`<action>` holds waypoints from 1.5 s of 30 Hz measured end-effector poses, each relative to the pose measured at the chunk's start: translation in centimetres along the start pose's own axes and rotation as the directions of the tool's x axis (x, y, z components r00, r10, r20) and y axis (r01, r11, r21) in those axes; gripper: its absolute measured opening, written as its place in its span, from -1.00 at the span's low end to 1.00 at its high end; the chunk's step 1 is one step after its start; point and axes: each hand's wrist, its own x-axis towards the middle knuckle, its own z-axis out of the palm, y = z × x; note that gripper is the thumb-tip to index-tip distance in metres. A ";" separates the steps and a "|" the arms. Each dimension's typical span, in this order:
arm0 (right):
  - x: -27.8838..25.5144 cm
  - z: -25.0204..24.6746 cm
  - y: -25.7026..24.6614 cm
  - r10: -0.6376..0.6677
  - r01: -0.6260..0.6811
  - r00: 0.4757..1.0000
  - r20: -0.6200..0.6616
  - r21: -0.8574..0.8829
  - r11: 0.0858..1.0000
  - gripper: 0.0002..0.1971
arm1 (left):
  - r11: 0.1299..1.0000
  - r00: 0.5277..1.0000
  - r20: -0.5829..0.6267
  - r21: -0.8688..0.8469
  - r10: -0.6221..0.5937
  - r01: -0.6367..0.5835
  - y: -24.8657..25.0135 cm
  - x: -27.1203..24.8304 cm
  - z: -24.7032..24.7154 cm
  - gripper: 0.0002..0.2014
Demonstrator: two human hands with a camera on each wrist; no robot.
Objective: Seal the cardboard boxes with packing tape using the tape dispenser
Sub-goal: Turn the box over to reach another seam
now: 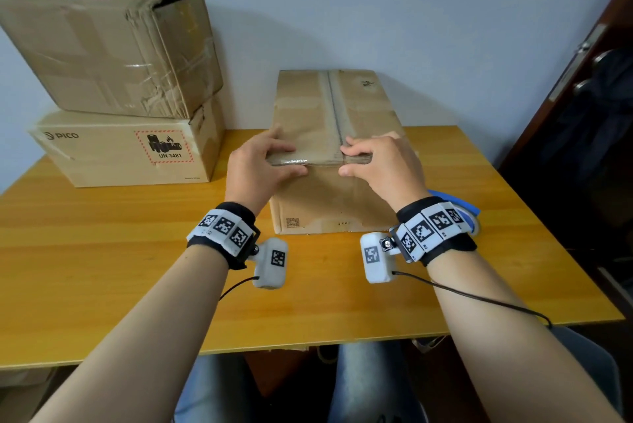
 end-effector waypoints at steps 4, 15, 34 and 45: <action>0.3 0.1 -0.2 0.001 -0.001 1.000 -0.014 0.002 1.000 -0.57 | 0.951 0.985 0.028 -0.259 -0.169 0.170 -1.5 -0.3 -0.6 -0.22; 0.1 0.5 0.1 -0.024 0.026 0.999 -0.043 0.036 0.999 -0.58 | 0.707 0.951 0.159 -0.639 -0.265 0.303 -3.5 -0.9 -1.0 -0.37; 0.1 -0.4 -1.5 -0.207 0.210 0.978 0.038 -0.069 0.975 -0.68 | 0.985 0.961 0.247 0.085 0.124 -0.149 3.5 1.5 1.4 -0.77; 0.6 -1.7 2.7 -0.168 0.165 0.985 -0.044 -0.068 0.984 -0.73 | 0.991 0.980 0.197 0.131 0.002 -0.028 2.9 2.8 2.4 -0.90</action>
